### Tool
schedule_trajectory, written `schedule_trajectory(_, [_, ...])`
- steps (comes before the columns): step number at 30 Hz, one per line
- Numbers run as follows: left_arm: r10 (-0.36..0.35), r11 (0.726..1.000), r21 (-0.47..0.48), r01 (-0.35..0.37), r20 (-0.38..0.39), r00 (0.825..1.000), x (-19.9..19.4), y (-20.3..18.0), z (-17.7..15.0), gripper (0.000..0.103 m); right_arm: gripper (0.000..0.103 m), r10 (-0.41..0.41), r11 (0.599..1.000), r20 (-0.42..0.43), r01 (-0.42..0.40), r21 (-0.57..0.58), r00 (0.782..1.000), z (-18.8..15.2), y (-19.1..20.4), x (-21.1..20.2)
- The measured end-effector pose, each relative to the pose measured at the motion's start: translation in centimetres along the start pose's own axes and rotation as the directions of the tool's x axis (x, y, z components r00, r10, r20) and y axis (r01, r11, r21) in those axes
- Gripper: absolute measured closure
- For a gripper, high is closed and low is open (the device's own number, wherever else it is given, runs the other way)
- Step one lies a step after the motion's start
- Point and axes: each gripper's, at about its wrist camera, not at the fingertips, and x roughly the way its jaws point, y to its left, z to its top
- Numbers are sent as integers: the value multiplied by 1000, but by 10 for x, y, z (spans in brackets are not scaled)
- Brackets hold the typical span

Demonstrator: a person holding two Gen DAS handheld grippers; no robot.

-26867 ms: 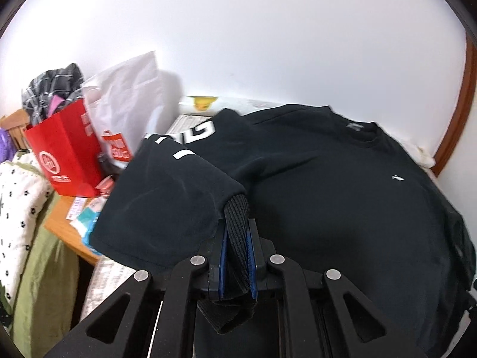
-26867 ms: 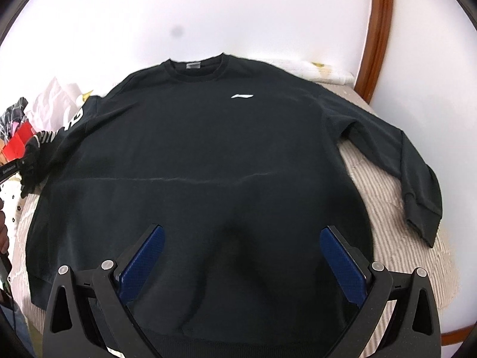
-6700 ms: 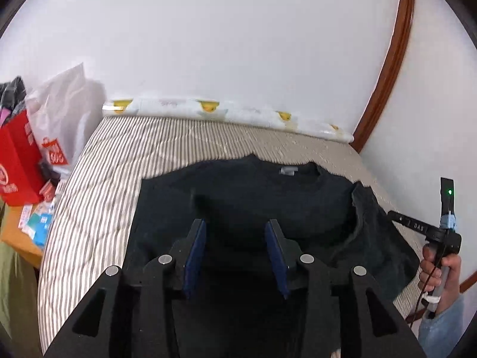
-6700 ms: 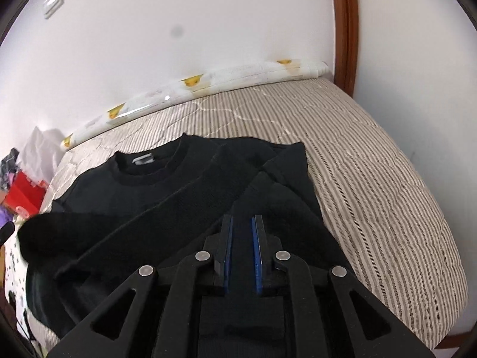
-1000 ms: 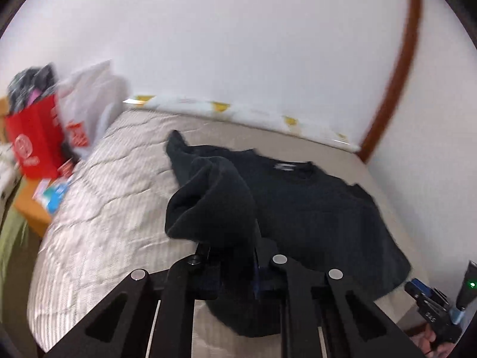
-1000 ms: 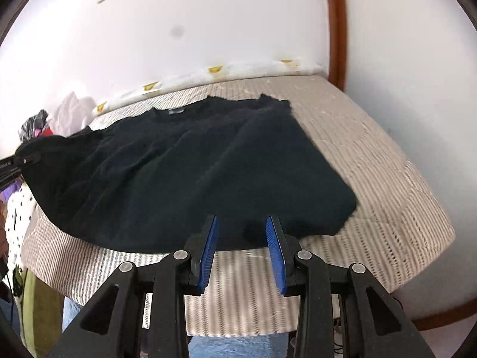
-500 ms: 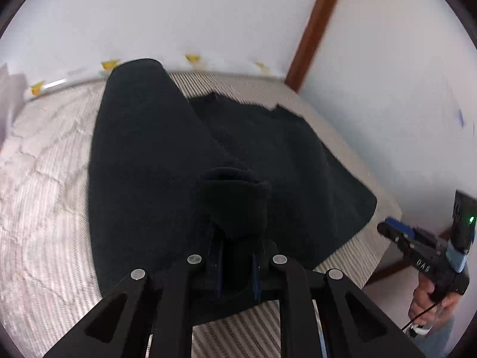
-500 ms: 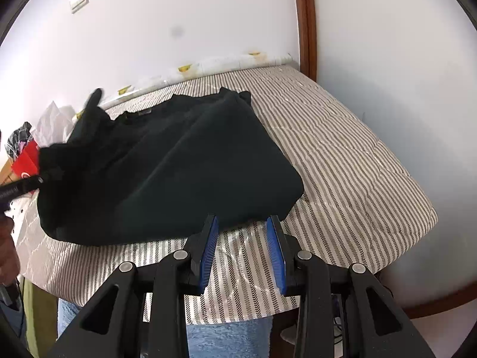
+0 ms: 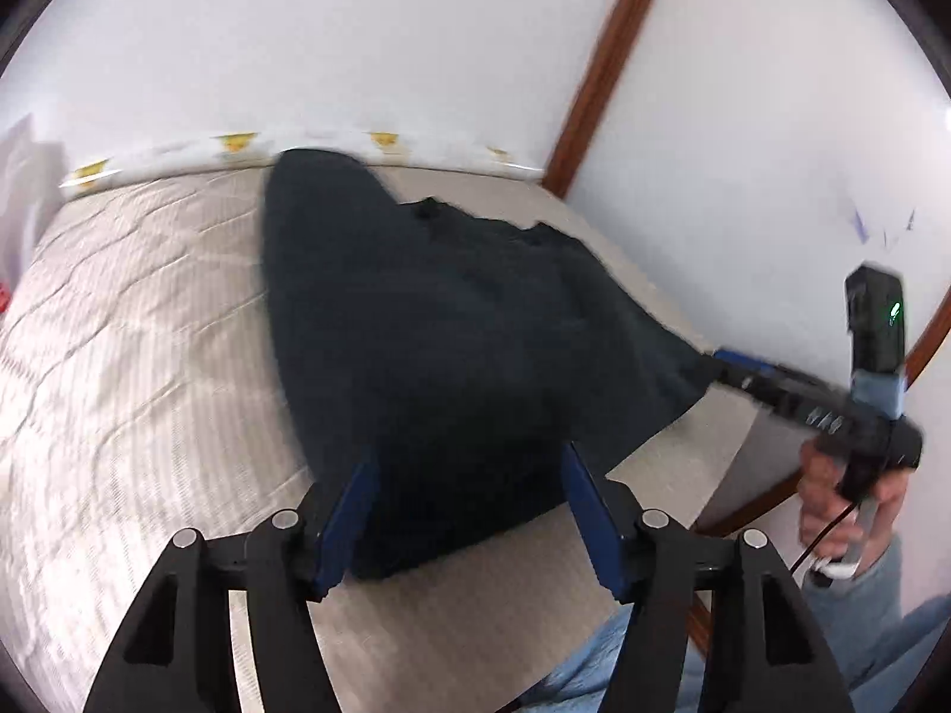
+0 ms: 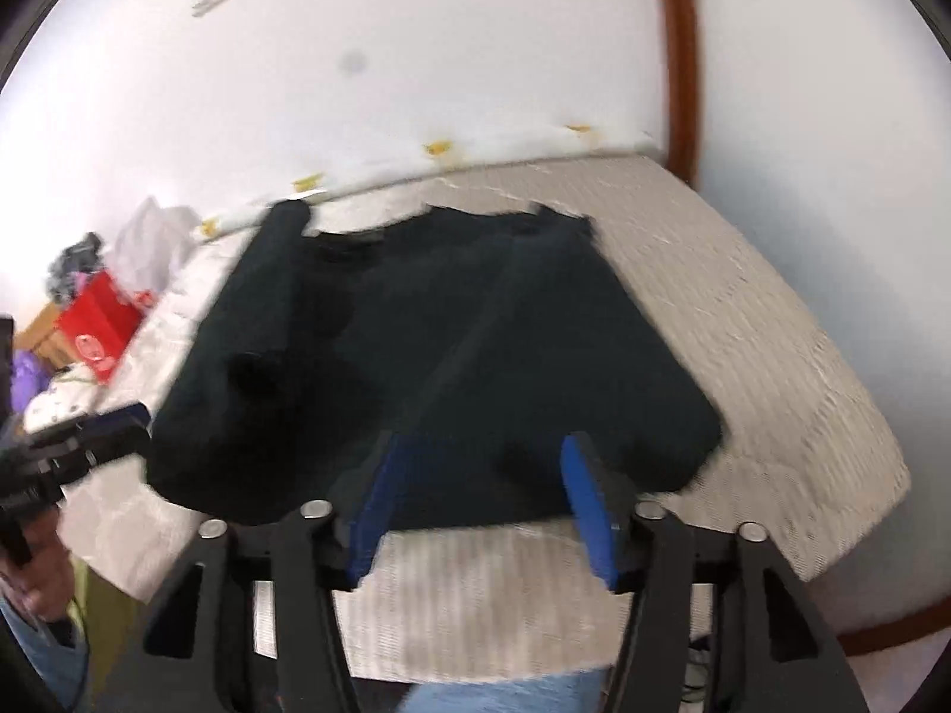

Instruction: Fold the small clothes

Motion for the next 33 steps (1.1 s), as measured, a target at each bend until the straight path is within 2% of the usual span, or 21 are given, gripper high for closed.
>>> schedule_trajectory(3, [84,996,-25,-85,-33,996,-6,23,-23,39,34,92,996,11,-92,-20,996,6,31,7])
schedule_trajectory(6, [117,991,-52,-120,-52,992,-6,37,-37,39,32,150,989,-8,-150,-9,989,6,54,22])
schedule_trajectory(9, [124,988,-81,-128,-59,991,-6,47,-46,39,32,177,984,-43,-177,-2,983,4,68,43])
schedule_trajectory(12, [128,989,-70,-132,-60,990,-4,46,-49,39,32,212,977,-96,-207,54,973,-2,73,69])
schedule_trajectory(14, [128,990,-56,-130,-48,991,1,41,-47,39,32,254,965,-105,-245,97,961,0,74,82])
schedule_trajectory(17, [96,993,-70,-99,-39,995,15,37,-39,38,33,273,950,-83,-255,178,959,9,72,101])
schedule_trajectory(19, [79,994,-73,-83,-50,996,23,35,-36,38,41,311,933,-104,-283,222,945,14,74,119])
schedule_trajectory(21, [86,994,-65,-90,-63,994,31,30,-33,38,54,346,917,-124,-308,254,930,16,76,132])
schedule_trajectory(22, [91,994,-60,-95,-67,994,35,28,-31,38,59,352,914,-118,-314,256,929,18,75,134])
schedule_trajectory(23, [96,993,-56,-100,-70,993,38,26,-30,38,73,350,918,-101,-319,235,931,20,76,132])
schedule_trajectory(24, [101,993,-55,-105,-73,992,41,24,-29,38,82,347,925,-76,-328,192,935,24,75,125])
schedule_trajectory(27, [105,993,-44,-109,-71,992,46,16,-24,38,87,333,937,6,-331,111,943,32,68,102])
schedule_trajectory(33, [96,995,1,-96,-64,993,63,-8,-12,38,90,183,982,124,-187,22,975,43,35,61])
